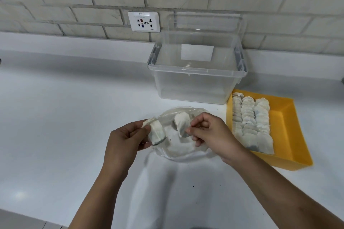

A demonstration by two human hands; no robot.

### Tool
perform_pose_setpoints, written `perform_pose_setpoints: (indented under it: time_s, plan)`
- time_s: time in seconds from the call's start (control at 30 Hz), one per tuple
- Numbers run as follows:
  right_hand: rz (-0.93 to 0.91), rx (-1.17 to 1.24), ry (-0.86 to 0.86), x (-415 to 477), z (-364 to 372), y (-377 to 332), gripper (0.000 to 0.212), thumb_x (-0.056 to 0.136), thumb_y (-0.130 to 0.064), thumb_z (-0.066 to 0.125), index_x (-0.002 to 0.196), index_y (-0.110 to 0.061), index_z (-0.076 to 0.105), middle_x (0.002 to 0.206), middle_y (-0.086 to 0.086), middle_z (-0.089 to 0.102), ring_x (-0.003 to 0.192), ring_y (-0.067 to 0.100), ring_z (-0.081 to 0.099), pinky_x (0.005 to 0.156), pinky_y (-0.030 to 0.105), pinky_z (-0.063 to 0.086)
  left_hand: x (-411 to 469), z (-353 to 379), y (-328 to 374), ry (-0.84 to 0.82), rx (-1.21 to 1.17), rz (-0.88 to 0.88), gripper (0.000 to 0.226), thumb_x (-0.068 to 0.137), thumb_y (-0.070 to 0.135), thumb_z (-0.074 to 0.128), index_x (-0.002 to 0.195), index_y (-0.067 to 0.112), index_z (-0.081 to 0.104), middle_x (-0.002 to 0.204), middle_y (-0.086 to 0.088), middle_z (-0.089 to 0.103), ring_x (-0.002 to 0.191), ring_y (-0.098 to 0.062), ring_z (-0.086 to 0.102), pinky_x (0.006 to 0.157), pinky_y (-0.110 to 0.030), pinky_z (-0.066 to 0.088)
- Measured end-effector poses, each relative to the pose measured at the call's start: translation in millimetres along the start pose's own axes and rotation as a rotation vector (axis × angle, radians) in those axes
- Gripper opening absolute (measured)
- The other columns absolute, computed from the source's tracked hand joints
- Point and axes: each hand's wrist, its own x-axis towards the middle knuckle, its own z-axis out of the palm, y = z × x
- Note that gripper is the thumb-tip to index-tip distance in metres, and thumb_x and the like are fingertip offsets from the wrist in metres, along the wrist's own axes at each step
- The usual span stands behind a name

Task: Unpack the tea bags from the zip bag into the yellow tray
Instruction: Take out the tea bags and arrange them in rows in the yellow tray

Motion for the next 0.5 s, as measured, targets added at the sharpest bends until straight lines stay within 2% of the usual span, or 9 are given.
perform_pose_setpoints:
  time_s: [0.1,0.23,0.3,0.37,0.43,0.5]
  plan:
    - [0.058,0.188,-0.083,-24,-9,-9,0.036,0.080,0.005,0.071,0.110,-0.009,0.059,0.081,0.010,0.062,0.061,0.018,0.059,0.055,0.028,0.053,-4,18,2,-0.093,0.006,-0.011,0.019,0.092,0.008,0.066,0.092,0.019,0.081,0.092,-0.032,0.069,0.082,-0.031,0.067,0.069,-0.025,0.061]
    - [0.096,0.229,-0.131,-51,-20,-12,0.031,0.082,0.006,0.068,0.107,-0.011,0.063,0.074,0.005,0.061,0.062,0.020,0.059,0.058,0.031,0.057,-16,45,6,-0.245,0.038,-0.022,0.015,0.092,0.013,0.068,0.092,0.018,0.082,0.090,-0.035,0.066,0.080,-0.034,0.063,0.069,-0.028,0.062]
    - [0.111,0.208,-0.092,-62,-24,-10,0.024,0.084,-0.003,0.071,0.107,-0.008,0.063,0.075,0.008,0.063,0.061,0.019,0.059,0.057,0.031,0.057,-22,56,7,-0.282,0.059,-0.024,0.013,0.091,0.014,0.068,0.090,0.016,0.081,0.082,-0.030,0.065,0.077,-0.029,0.060,0.065,-0.026,0.060]
    - [0.099,0.161,-0.023,-70,-28,-7,0.023,0.084,-0.013,0.073,0.103,-0.006,0.064,0.075,0.008,0.063,0.056,0.018,0.058,0.052,0.029,0.054,-28,68,6,-0.319,0.075,-0.024,0.014,0.092,0.013,0.068,0.089,0.017,0.081,0.082,-0.024,0.071,0.076,-0.029,0.065,0.064,-0.026,0.060]
    - [0.045,0.069,0.058,-77,-35,-2,0.021,0.083,-0.019,0.075,0.094,-0.005,0.064,0.071,0.007,0.060,0.052,0.017,0.056,0.048,0.027,0.050,-34,79,5,-0.357,0.095,-0.026,0.016,0.093,0.012,0.066,0.092,0.017,0.081,0.083,-0.018,0.076,0.079,-0.030,0.072,0.066,-0.027,0.060]
    - [-0.039,-0.088,0.164,-84,-50,2,0.018,0.082,-0.025,0.076,0.086,-0.011,0.066,0.070,0.003,0.061,0.052,0.012,0.054,0.050,0.027,0.047,-38,91,5,-0.382,0.086,-0.031,0.016,0.093,0.009,0.065,0.094,0.015,0.080,0.084,-0.012,0.078,0.080,-0.027,0.075,0.066,-0.026,0.060]
